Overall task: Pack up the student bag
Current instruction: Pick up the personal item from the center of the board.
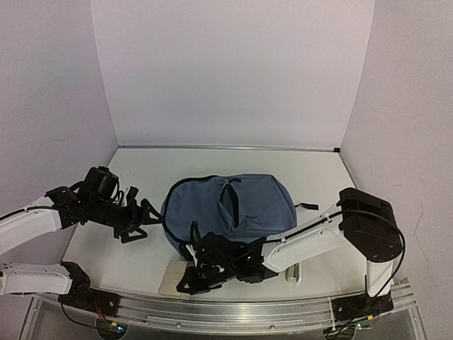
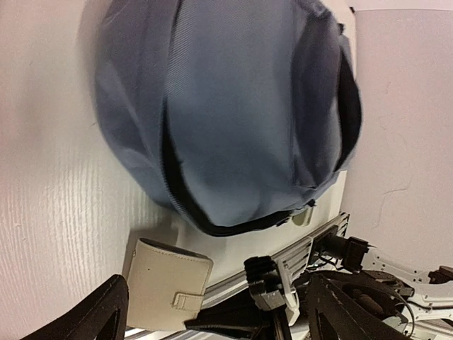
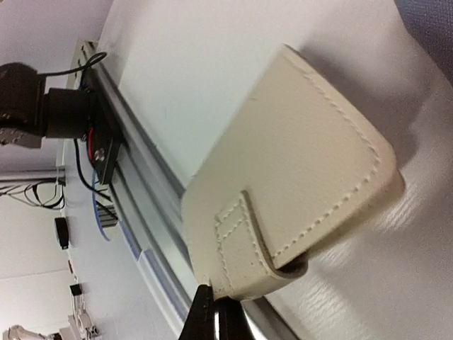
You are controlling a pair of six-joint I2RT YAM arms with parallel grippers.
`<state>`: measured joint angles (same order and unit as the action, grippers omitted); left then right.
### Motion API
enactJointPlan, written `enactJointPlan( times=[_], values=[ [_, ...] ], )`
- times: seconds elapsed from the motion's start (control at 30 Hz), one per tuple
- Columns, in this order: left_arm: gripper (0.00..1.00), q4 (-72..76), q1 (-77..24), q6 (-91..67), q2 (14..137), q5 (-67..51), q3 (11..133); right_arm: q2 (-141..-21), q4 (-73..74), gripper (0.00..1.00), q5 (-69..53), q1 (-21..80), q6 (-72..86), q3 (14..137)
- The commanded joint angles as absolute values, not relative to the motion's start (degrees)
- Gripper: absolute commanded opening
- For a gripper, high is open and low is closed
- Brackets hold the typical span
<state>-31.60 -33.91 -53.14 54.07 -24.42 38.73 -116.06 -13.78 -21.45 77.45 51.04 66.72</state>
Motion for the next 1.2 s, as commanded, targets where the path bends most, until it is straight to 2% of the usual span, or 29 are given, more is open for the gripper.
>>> enactJointPlan(
  times=[0.0, 0.2, 0.6, 0.8, 1.07, 1.17],
  values=[
    [0.89, -37.4, -33.6, -48.23, 54.19, -24.72, 46.07, -106.57, -16.05, 0.0, -26.53, 77.68, 42.74, 64.74],
    [0.89, -36.04, -33.56, -41.33, 55.67, -34.33, 50.93, -99.67, -13.54, 0.0, -30.25, 77.67, 37.43, 64.08],
    [0.91, -39.03, -33.76, -26.31, 65.48, -65.62, 55.15, -91.23, -6.48, 0.0, -44.33, 73.47, 27.52, 67.3],
    [0.92, -34.87, -35.16, -26.53, 67.55, -72.35, 55.55, -87.05, -6.61, 0.0, -50.24, 70.99, 27.05, 67.97],
    [0.93, -29.42, -41.79, -26.54, 71.6, -77.13, 58.54, -86.07, -6.75, 0.0, -55.12, 68.89, 26.32, 69.47],
    [0.9, -26.26, -42.72, -28.0, 72.33, -78.84, 58.47, -86.55, -6.78, 0.0, -56.7, 68.62, 26.0, 69.88]
  ],
)
